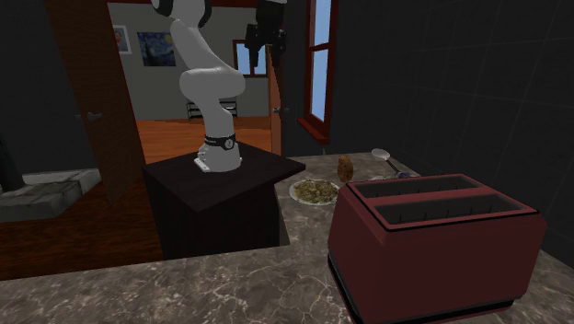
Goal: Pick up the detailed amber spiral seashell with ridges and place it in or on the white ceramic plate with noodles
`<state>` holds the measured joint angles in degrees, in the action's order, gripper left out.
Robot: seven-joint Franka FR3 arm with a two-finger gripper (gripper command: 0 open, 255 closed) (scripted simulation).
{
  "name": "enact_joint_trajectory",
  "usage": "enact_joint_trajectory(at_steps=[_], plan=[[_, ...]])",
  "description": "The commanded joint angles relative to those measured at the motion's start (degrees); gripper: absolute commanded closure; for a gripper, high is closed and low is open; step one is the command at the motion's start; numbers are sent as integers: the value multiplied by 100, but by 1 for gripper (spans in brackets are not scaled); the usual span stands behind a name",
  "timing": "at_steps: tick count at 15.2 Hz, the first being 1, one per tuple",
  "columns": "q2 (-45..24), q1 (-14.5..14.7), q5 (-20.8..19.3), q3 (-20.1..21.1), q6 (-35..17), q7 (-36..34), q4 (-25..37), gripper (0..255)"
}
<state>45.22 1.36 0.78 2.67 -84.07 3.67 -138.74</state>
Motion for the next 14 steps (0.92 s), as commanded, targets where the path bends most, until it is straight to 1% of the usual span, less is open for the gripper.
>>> enact_joint_trajectory(at_steps=[1, 8, 14], plan=[[0, 0, 0, 0, 0, 0, 0, 0], [-786, 155, 358, 722, -1191, -806, -390, 0], [-1818, 218, 469, 1326, -2222, -1521, -393, 0]])
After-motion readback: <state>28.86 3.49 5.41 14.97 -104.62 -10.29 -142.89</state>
